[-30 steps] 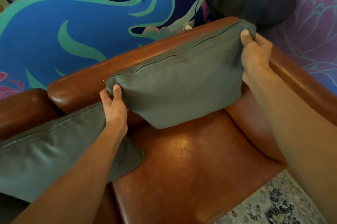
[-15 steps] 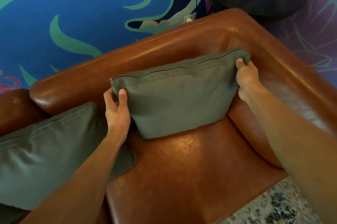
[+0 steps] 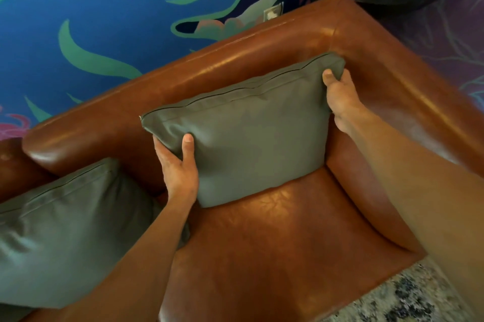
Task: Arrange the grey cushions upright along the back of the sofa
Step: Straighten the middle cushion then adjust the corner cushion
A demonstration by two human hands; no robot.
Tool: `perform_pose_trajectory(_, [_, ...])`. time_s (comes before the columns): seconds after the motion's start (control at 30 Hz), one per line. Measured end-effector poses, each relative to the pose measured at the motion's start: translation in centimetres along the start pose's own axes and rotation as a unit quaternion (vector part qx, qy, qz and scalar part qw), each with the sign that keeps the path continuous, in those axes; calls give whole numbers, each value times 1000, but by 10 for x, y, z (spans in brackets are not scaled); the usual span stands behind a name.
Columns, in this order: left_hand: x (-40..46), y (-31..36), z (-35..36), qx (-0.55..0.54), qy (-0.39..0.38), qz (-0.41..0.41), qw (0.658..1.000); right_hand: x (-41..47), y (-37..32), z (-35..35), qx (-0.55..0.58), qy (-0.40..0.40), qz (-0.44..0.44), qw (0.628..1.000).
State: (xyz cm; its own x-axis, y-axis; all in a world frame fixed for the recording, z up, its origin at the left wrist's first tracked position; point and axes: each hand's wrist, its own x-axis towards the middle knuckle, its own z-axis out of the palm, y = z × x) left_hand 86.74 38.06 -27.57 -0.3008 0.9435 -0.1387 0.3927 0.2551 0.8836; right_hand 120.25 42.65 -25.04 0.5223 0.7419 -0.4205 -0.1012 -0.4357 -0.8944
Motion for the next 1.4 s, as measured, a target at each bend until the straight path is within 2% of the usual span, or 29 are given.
perform_pose_trajectory(0.2, [-14, -6, -2, -25, -14, -38, 999, -32, 23, 13, -38, 60, 21, 997])
perform_pose_trajectory(0.33, [-15, -3, -1, -42, -59, -123, 990, -51, 40, 23, -58, 57, 34, 996])
perform_pose_trajectory(0.53, [-1, 2, 9, -59, -82, -129, 986, -25, 34, 31, -78, 46, 66, 994])
perform_pose_trajectory(0.73, [7, 2, 6, -67, -121, -131, 982, -21, 29, 33, -70, 27, 98, 992])
perform_pose_trajectory(0.9, [4, 1, -6, -83, -92, -144, 982, -27, 21, 22, -52, 51, 142, 987])
perform_pose_trajectory(1.07, [-14, -2, -15, -105, -131, -216, 962, -43, 32, 17, 18, 32, 232, 972])
perform_pose_trajectory(1.17, [-18, 1, -9, -121, -149, -251, 949, -48, 32, 17, 48, 20, 223, 973])
perform_pose_trajectory(1.4, [-23, 14, 30, -178, -140, -267, 937, -37, 21, 4, 32, -26, 179, 983])
